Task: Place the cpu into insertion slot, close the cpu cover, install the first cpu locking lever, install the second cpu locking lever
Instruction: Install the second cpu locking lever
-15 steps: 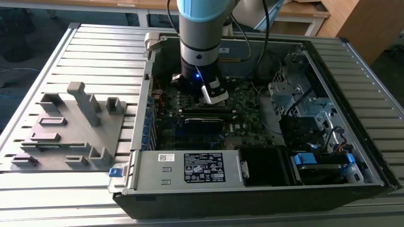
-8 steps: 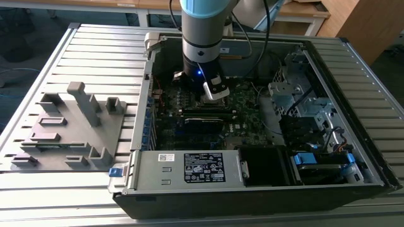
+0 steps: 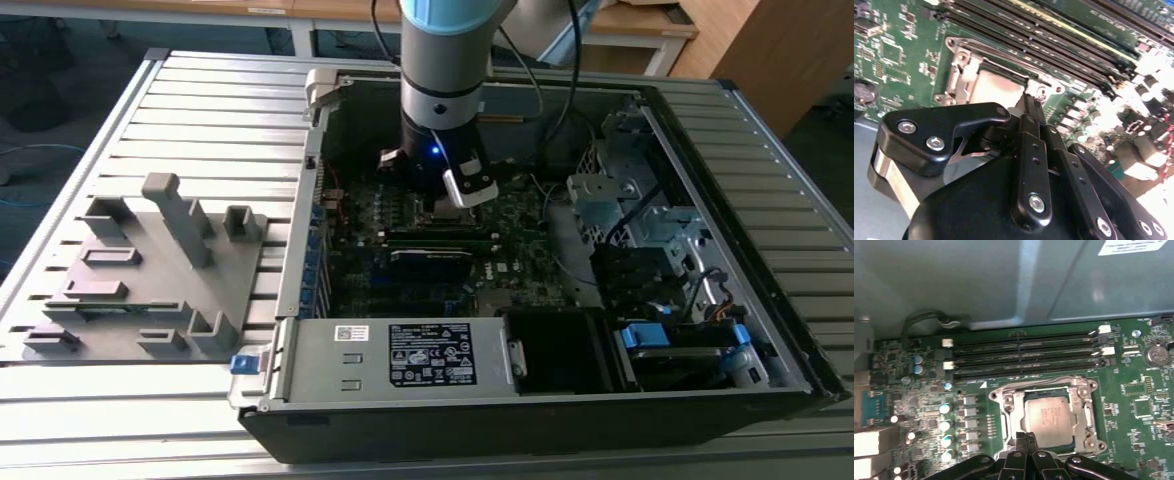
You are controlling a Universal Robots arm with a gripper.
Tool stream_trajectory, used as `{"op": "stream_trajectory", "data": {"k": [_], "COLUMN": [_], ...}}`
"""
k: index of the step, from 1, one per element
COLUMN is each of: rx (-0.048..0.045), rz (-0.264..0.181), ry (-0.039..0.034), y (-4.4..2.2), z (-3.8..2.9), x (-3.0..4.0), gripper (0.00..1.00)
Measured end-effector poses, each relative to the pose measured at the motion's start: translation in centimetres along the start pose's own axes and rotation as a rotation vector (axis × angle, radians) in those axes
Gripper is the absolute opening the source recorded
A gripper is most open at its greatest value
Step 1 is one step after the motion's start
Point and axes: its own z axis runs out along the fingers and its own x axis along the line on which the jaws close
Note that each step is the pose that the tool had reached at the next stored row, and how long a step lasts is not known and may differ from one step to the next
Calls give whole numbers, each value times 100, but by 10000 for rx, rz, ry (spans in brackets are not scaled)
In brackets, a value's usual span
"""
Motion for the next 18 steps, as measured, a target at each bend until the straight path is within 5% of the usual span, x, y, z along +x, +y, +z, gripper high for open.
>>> {"op": "stream_trajectory", "data": {"k": [5, 15, 18], "rx": [145, 630, 701], "rz": [53, 166, 176], "ry": [-25, -102, -111], "y": [72, 182, 212], "z": [20, 51, 57], "x": [-39, -121, -145], "gripper": [10, 10, 10]}}
